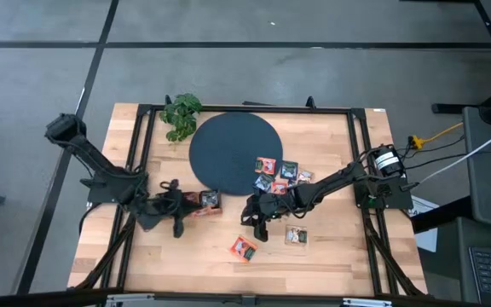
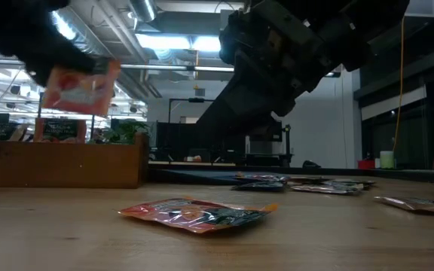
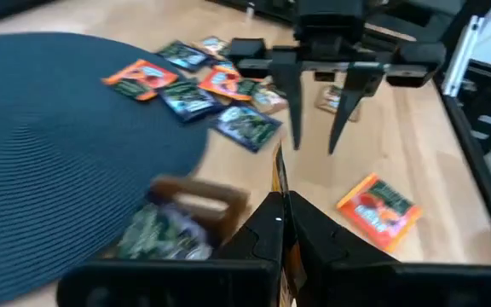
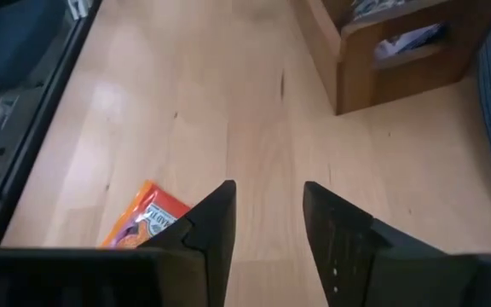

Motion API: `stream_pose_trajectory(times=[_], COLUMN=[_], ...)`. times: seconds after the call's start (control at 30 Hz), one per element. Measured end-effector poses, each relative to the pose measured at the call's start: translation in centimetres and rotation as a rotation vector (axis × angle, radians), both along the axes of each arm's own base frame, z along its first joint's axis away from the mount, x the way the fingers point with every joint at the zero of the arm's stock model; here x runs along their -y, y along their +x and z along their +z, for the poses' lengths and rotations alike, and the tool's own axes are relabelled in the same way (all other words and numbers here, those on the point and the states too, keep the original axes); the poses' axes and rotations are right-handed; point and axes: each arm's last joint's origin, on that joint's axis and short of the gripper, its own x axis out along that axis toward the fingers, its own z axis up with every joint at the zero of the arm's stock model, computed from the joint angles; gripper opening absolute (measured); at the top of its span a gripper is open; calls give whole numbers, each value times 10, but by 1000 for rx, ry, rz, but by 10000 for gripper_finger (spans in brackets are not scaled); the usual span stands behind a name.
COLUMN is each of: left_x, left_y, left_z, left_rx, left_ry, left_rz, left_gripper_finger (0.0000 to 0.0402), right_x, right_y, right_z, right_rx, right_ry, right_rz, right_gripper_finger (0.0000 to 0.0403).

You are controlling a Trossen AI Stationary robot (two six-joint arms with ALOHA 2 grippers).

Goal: Pick & Place Tea
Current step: Put the orange tea bag into the middle section of the wooden organizer

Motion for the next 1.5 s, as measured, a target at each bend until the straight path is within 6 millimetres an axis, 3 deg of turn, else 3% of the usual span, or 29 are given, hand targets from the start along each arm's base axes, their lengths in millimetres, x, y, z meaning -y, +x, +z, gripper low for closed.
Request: stream_pose_trajectory(times=[0.27,0.57,1.5], left_x=[-5,-13,-18], left_y=[-33,-51,-45], left_z=[-17,-29,-33], left_rx=[-33,-106,-74], left_ry=[79,112,120], left_rz=[85,149,249], left_gripper_finger=[3,3,11], right_x=[0,2,4], right_y=[0,0,1], right_z=[0,0,1], right_rx=[-4,6,28], right_ry=[19,-16,-71], right_rz=[-19,-72,-96], right_gripper_finger=[140,140,140])
